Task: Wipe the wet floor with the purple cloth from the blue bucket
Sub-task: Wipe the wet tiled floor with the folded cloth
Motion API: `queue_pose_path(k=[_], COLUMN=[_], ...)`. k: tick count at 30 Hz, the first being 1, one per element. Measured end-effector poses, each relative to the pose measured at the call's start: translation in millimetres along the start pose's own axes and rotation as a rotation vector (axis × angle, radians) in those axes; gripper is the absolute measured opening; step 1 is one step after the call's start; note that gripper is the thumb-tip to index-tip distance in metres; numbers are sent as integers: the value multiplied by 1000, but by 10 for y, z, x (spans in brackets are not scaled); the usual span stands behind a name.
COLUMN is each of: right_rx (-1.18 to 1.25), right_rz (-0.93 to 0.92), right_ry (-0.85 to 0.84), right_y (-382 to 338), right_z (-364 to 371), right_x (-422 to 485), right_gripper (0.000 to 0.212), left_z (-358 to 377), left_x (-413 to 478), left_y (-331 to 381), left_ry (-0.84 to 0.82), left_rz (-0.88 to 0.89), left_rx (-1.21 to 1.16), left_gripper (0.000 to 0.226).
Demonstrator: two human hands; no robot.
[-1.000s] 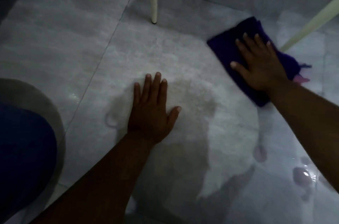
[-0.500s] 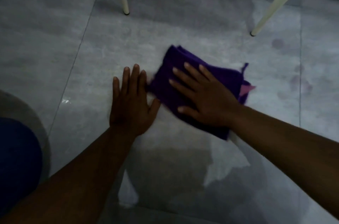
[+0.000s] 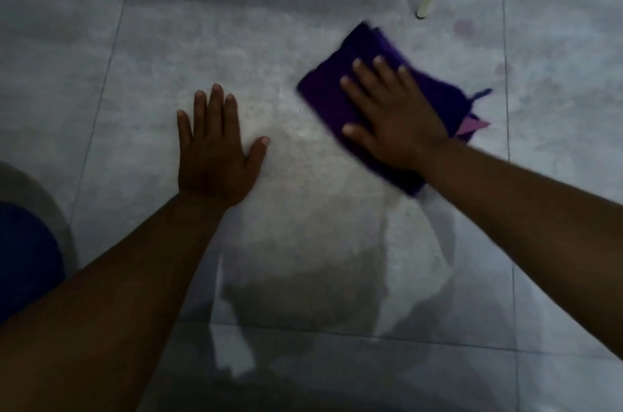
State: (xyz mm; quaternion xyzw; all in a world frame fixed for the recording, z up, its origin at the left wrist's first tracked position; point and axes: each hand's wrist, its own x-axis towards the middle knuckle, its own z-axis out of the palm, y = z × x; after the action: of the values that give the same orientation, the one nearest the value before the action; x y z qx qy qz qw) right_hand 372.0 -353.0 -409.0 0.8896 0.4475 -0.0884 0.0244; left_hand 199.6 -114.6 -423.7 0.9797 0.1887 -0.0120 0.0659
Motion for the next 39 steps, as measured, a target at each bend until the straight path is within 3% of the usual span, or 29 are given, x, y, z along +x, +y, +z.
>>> queue_pose_path(k=[4,7,10,14,18,20,23,27,30,34,39], right_rx=[-10,-16,-50,-62,-43,-52,-20,12,-22,4,39], right_rz=[-385,-514,-438,-70,70,47,-220,-381,-239,144,355], right_ry=[-19,-83,-125,-116,-39,3,-11,-76,-120,-85,-15], right_y=[-504,-161,554,1191,836,522,67,417,1157,1876,1739], right_z=[218,324,280,103,29,96,273,362,304,126,-22], right_x=[-887,-1640,-1951,-1636,-900,-833,-1309,-2164,-2359,-1824,-607], right_gripper=[76,78,79,78,81,82,79,79,78,85,83], left_z=[-21,-52,-99,-78,-37,-21,-31,-22,6,29,-3], left_x=[-16,-23,-84,-184,-140,-45,99,256,363,485,790], left_y=[0,22,110,507,812,1007,1198,1314,1377,1429,1540], left_ry=[-20,-41,-50,-88,-87,-85,-73,-62,-78,-108,13], left_rz=[5,-2,25,143,189,227,253,288,302,290,292], left_rx=[27,11,-2,-46,-84,-101,-126,-114,-97,-59,-57], left_gripper=[81,79,75,73,71,68,63,64,66,66,51])
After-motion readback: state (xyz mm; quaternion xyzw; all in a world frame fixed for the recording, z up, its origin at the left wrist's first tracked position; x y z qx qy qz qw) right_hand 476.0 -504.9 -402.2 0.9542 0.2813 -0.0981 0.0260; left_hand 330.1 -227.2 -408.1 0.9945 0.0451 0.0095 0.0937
